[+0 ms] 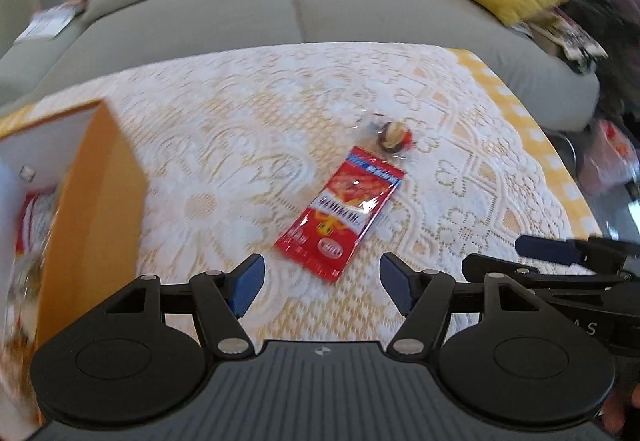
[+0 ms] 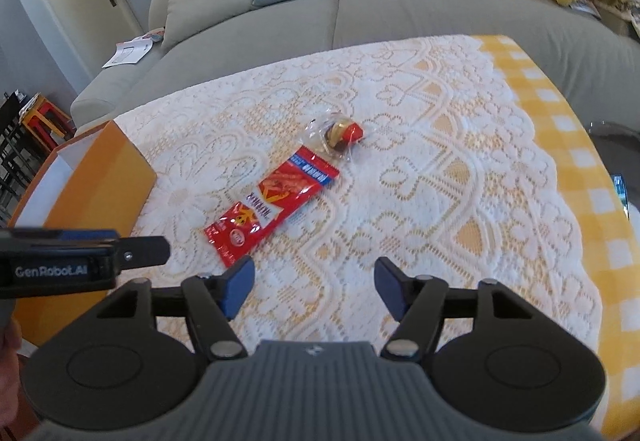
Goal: Organize snacks
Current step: 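Move both grippers back to the red packet and round candy bag, then grasp the red sausage-snack packet with the left gripper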
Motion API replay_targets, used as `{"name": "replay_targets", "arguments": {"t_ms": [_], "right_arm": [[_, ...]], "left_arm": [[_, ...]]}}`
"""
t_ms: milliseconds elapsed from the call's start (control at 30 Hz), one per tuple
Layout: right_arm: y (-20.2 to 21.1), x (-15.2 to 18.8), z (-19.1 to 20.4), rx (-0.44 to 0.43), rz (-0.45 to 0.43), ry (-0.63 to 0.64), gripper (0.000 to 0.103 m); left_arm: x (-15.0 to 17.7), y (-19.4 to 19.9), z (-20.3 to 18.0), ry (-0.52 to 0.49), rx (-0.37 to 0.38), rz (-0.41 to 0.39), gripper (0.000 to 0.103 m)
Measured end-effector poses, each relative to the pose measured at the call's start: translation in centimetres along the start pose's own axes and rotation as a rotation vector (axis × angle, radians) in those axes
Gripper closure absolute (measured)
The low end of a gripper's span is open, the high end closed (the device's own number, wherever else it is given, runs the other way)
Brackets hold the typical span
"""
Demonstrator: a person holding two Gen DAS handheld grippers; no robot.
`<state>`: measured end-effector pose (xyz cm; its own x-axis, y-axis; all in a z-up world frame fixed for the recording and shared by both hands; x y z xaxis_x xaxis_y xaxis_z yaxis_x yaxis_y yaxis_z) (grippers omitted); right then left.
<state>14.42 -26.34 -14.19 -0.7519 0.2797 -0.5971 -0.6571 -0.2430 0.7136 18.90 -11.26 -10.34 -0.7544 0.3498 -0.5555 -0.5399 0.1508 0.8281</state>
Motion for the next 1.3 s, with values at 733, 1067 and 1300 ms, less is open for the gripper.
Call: {"name": "replay_targets", "arguments": {"t_ms": [733, 1067, 1300], "right_arm": [[-6.0, -1.6, -3.9, 0.026, 0.008, 0.04, 0.037], [-7.3, -1.2, -4.0, 0.078, 0.014, 0.143, 0.037], [-7.7, -0.7, -3.3, 0.112, 0.025, 0.231, 0.034]], "left_arm": [[-3.9, -10.4, -2.1, -0.233, 0.156, 0.062, 0.025], [-3.7, -11.8, -2.4, -0.298, 0.185, 0.051, 0.02], [-3.4, -11.9, -2.7, -0.33, 0.19, 0.029, 0.015]]}}
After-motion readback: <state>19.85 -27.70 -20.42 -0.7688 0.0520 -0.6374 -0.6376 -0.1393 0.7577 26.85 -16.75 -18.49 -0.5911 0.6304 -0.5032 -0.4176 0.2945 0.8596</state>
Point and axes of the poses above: each gripper's, at about its wrist camera, not at the fingertips, and y roughly against the way its jaws point, z to its left, x to its underside, the point moved 3 cm from there along -y, roughly the way its jaws point, and after that the axes turned 7 degrees about -x, right-handed, at the moved point
